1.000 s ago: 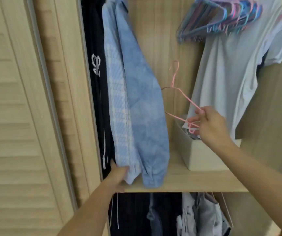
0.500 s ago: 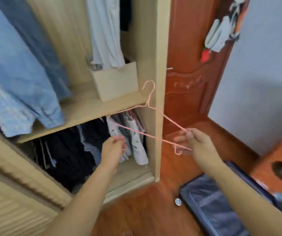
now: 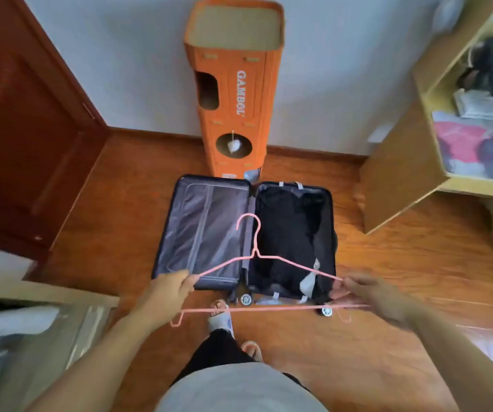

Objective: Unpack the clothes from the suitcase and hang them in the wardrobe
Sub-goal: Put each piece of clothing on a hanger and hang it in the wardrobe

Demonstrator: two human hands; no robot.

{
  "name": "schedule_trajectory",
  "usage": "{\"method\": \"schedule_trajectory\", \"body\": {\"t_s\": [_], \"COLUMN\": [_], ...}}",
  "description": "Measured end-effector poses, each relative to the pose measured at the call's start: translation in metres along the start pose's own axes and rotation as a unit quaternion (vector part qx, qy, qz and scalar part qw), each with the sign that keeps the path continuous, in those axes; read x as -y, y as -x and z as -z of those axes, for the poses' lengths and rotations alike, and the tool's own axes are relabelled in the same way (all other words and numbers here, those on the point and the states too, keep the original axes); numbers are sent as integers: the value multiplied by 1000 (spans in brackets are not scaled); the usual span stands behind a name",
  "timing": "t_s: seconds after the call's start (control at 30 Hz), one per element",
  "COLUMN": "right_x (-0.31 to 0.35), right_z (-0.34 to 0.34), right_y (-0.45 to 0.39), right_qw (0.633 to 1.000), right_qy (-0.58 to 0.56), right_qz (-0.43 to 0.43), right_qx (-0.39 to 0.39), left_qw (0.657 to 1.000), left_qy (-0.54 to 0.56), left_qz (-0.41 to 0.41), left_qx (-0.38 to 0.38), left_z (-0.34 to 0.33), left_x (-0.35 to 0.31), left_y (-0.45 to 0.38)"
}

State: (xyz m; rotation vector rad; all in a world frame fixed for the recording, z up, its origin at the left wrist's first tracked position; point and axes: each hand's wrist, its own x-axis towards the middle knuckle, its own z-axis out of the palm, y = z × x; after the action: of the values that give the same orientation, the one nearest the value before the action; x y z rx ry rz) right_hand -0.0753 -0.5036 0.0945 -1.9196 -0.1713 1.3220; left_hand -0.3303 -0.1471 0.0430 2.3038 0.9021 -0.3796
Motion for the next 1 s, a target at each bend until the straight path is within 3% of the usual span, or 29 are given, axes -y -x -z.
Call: {"method": "schedule_trajectory", "body": {"t_s": [0.07,0.13,0.2,0.3,0.43,0.57,0.63,0.73,0.87,1.0], "right_x": [-19,-25,-16,1,-10,-56,-89,-140,-213,-267], "right_z": [27,37,31,25,61,133,175,229,279,297], "right_y": [6,5,-4,-20,-44,-96,-137,-215,-330,-426], "right_qw": [983,968,977,980,954,929,930,948,961,967], "right_qy": [174,234,187,70,42,61,69,109,129,43], "right_qz": [-46,-88,-73,-46,-27,-78,-100,-115,-117,-120], "right_qx": [-20,-23,-67,-181,-296,-357,-347,-277,-215,-221], "left_qw": [995,976,950,930,952,987,992,966,944,939], "left_qy": [-13,-61,-91,-98,-49,15,-5,-35,-62,-30], "left_qz": [-83,-186,-255,-282,-224,-120,-1,163,223,240], "left_qx": [47,100,158,214,202,102,125,197,236,246], "left_z": [-10,-27,-49,-76,-100,-139,-172,-246,-375,-479], "left_x": [-43,-92,-136,-184,-217,-219,-206,-192,-194,-204], "left_y": [-29,-53,-72,-94,-116,-154,-187,-230,-275,-315]}}
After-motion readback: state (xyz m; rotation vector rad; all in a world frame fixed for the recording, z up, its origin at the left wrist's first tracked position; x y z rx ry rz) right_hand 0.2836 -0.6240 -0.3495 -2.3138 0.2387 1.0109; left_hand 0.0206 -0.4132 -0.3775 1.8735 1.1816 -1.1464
